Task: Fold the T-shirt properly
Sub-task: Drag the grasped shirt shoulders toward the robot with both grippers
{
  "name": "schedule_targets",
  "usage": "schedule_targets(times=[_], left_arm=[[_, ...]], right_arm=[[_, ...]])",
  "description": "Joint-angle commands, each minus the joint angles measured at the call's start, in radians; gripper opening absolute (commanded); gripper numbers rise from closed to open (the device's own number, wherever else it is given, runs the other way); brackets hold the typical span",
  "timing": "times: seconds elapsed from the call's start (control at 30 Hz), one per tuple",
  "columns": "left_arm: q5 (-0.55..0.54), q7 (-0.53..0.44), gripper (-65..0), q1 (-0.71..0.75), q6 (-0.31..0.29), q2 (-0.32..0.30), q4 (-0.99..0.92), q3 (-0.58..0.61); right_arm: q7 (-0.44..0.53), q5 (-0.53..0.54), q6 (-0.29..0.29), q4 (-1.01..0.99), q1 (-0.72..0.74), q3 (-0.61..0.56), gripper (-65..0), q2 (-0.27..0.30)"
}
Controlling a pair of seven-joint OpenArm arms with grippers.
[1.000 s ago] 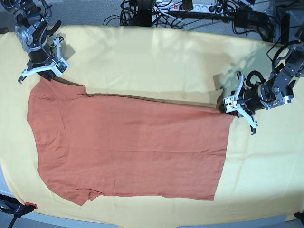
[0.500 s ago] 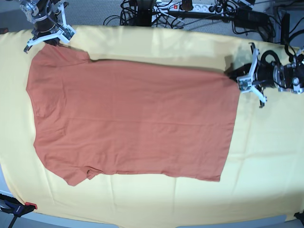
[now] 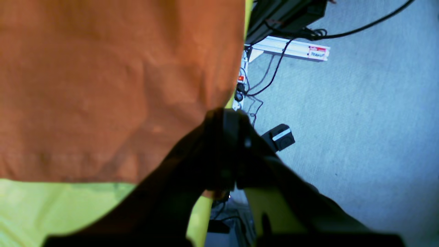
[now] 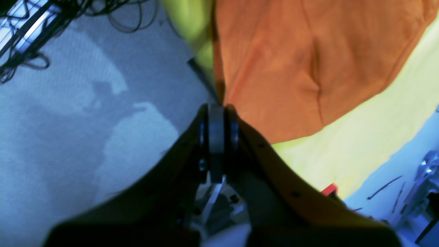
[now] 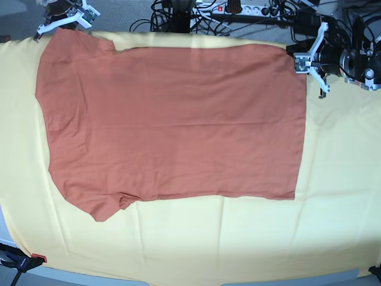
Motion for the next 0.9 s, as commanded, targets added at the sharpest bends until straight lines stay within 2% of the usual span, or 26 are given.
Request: schedule_targets(times=[0.0, 0.3, 0.43, 0.53, 0.87], left_arm=[[-0.007, -0.014, -65.0, -0.006, -0.005, -0.025, 0.014, -0.009], [-0.007, -0.014, -65.0, -0.006, -0.005, -0.025, 0.020, -0.009], [0.097, -0.014, -65.0, -0.006, -0.005, -0.029, 0.055, -0.009], [0.140, -0.014, -65.0, -0.006, -0.005, -0.054, 0.116, -0.009], [0.237, -0.013, -65.0, -0.006, -0.005, -0.135, 0.206, -0.009]], right_arm=[[-0.018, -0.006, -0.007, 0.018, -0.027, 0.005, -65.0, 0.011], [-0.052, -0.017, -0.036, 0.019, -0.092, 0.005, -65.0, 0.011], [-0.029, -0.140, -0.100, 0.019, -0.080, 0.005, -65.0, 0.011], [-0.026, -0.192, -0.113, 0.019, -0.068, 0.005, -65.0, 0.011], [-0.026, -0.226, -0.113, 0.019, -0.069, 0.005, -65.0, 0.011]])
